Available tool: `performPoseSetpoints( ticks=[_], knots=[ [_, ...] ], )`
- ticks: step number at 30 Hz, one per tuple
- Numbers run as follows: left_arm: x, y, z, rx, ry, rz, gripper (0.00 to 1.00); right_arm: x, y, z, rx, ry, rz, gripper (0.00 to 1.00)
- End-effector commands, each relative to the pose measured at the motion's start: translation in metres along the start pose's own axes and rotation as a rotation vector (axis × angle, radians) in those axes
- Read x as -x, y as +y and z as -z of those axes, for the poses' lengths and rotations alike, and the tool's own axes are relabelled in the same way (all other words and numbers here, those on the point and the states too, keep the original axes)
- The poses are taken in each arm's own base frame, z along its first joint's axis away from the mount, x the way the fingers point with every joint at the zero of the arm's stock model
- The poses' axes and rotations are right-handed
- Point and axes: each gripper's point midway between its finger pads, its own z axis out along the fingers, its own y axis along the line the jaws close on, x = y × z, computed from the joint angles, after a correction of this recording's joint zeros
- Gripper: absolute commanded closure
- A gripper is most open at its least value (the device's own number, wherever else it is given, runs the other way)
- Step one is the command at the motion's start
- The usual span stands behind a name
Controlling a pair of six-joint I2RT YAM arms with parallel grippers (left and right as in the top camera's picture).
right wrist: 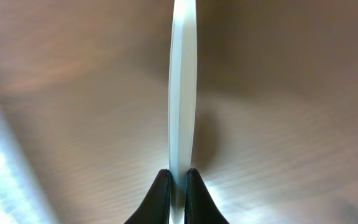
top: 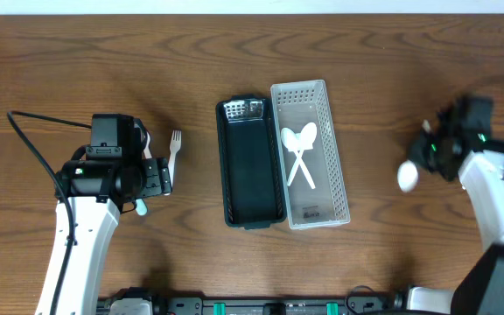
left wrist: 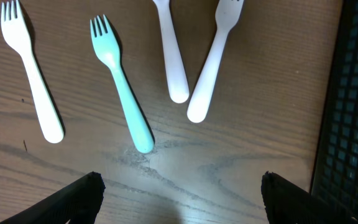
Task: Pack container
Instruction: 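Carry the white fork into the white basket and release it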
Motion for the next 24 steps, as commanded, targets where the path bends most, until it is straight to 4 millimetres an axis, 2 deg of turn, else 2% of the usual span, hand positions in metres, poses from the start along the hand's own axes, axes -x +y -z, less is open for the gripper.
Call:
performPoseSetpoints(
  ticks=[1,5,7,9,13,16,20,24],
  knots=[
    [0.006,0.002,0.004,0.008,-0.018,0.008,0.16,0.022,0.074,0.042,0.121,-0.089,0.195,0.99],
    [0.006,0.002,0.004,0.007,-0.018,0.008,0.16,0.01,0.137,0.061,0.208,-0.11,0.364,0.99],
    [0.006,0.002,0.004,0.008,-0.018,0.008,0.16,-0.008,0.161,0.059,0.241,-0.087,0.433,0.99],
    [0.006,0.002,0.004,0.008,-0.018,0.008,0.16,-0.024,0.173,0.052,0.249,-0.046,0.475,0.99],
    [0.006,0.002,0.004,0.008,-0.019,0.008,0.16,-0.065,0.186,0.019,0.226,0.094,0.571,0.99],
    [0.006,0.002,0.004,0.008,-0.018,0.008,0.16,-0.088,0.19,-0.006,0.2,0.183,0.607,0.99],
    [0.006,0.002,0.004,0.007,-0.018,0.008,0.16,-0.103,0.192,-0.028,0.18,0.241,0.634,0.98],
    [0.006,0.002,0.004,0.007,-0.018,0.008,0.16,-0.105,0.192,-0.033,0.179,0.245,0.664,0.85]
  ],
)
